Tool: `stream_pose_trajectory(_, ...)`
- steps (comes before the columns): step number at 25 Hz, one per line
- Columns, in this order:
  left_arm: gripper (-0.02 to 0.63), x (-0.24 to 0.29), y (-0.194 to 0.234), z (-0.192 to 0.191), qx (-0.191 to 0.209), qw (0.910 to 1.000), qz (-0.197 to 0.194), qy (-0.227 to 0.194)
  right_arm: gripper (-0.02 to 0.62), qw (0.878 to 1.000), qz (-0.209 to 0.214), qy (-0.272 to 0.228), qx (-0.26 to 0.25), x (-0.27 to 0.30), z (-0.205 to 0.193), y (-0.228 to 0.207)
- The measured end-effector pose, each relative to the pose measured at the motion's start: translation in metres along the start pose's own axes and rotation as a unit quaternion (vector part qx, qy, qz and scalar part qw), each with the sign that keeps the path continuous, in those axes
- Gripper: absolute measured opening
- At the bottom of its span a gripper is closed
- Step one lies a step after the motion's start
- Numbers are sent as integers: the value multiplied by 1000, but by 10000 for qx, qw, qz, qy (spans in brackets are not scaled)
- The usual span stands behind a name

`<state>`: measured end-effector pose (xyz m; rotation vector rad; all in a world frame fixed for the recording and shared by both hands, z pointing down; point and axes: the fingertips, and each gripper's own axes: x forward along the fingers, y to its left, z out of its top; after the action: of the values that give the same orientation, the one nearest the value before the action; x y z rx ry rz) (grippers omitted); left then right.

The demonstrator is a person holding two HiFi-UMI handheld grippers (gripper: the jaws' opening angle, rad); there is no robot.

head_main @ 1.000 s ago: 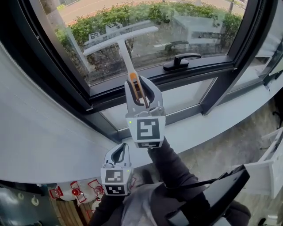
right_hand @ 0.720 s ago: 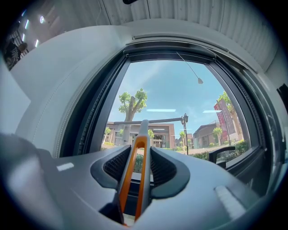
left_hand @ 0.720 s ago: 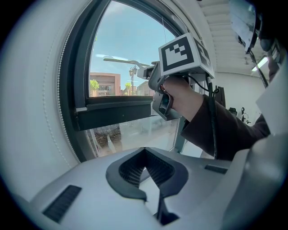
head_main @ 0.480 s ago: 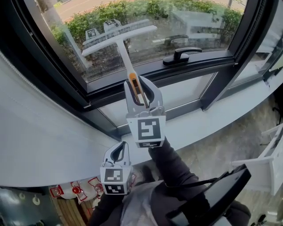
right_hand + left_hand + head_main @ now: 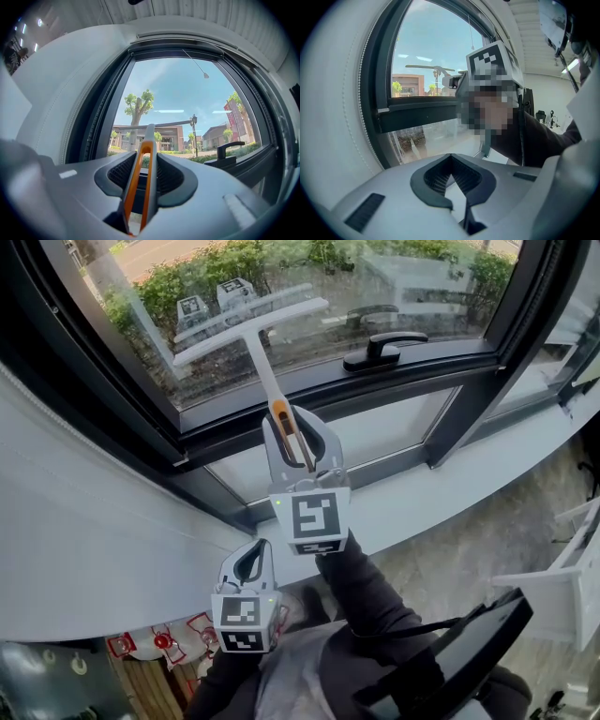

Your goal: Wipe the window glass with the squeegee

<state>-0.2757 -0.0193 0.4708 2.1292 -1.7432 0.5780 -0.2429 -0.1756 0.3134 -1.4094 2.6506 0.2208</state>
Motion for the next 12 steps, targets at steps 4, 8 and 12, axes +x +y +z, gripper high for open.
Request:
stream_pose_trajectory(4, 0, 1, -2, -3, 19, 10000, -2, 40, 130, 10000, 26, 51, 35, -2, -9, 0)
stream_pose_trajectory(8, 0, 2, -3, -6, 22, 10000, 5, 81, 130, 9999, 52, 90, 86, -4, -18, 1)
stream_pose_trajectory(12, 0, 4, -2, -10, 27, 9999, 10, 122, 129, 9998, 62, 147, 103, -6, -28, 2)
